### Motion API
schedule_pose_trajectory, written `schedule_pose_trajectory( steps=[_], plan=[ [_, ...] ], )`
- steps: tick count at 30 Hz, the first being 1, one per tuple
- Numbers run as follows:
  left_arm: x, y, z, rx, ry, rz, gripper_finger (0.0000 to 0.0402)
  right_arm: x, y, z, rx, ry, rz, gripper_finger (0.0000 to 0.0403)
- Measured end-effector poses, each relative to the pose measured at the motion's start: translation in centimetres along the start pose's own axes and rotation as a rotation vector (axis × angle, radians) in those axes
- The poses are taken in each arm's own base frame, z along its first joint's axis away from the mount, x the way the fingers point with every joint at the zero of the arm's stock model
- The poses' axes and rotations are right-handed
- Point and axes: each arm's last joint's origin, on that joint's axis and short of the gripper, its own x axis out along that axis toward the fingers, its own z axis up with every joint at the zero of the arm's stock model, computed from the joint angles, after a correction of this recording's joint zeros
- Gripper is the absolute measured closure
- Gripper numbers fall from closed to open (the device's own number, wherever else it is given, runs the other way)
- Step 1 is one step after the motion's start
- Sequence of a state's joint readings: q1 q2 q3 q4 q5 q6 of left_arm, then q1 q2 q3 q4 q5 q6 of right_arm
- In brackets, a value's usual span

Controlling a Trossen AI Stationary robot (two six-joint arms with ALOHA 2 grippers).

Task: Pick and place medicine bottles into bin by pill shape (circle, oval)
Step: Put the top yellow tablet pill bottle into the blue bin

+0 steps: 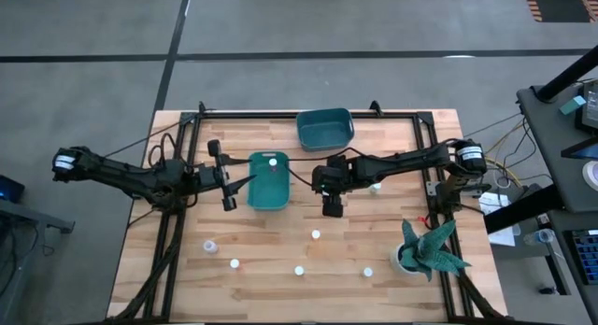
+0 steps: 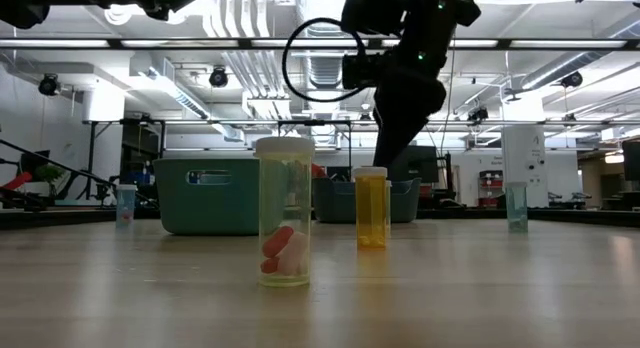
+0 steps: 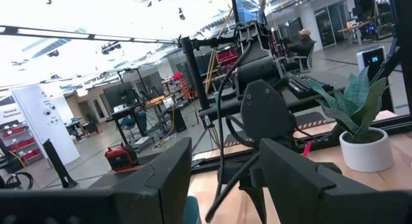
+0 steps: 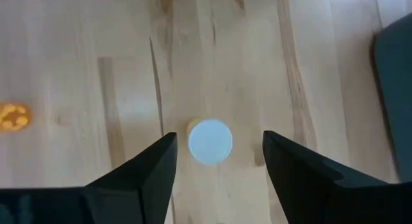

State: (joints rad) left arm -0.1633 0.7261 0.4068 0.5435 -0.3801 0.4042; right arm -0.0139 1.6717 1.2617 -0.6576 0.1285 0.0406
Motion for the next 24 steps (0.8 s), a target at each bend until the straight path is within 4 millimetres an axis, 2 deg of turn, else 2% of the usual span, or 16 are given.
schedule_pose_trajectory(
  steps=[5, 14, 24],
  plan=[
    [0.0, 0.0, -0.1, 0.002, 0.003, -0.001, 0.0233, 1.2, 0.1, -0.6, 0.001, 0.013, -0.001, 0.0181],
    [0.1, -0.1, -0.1, 0.003, 0.003, -0.001, 0.0233, 2.1, 0.2, -0.7, 0.009, 0.022, -0.001, 0.0184],
    [0.1, -0.1, -0.1, 0.003, 0.004, -0.002, 0.0233, 2.4, 0.2, -0.7, 0.006, 0.024, 0.000, 0.0253]
  ],
)
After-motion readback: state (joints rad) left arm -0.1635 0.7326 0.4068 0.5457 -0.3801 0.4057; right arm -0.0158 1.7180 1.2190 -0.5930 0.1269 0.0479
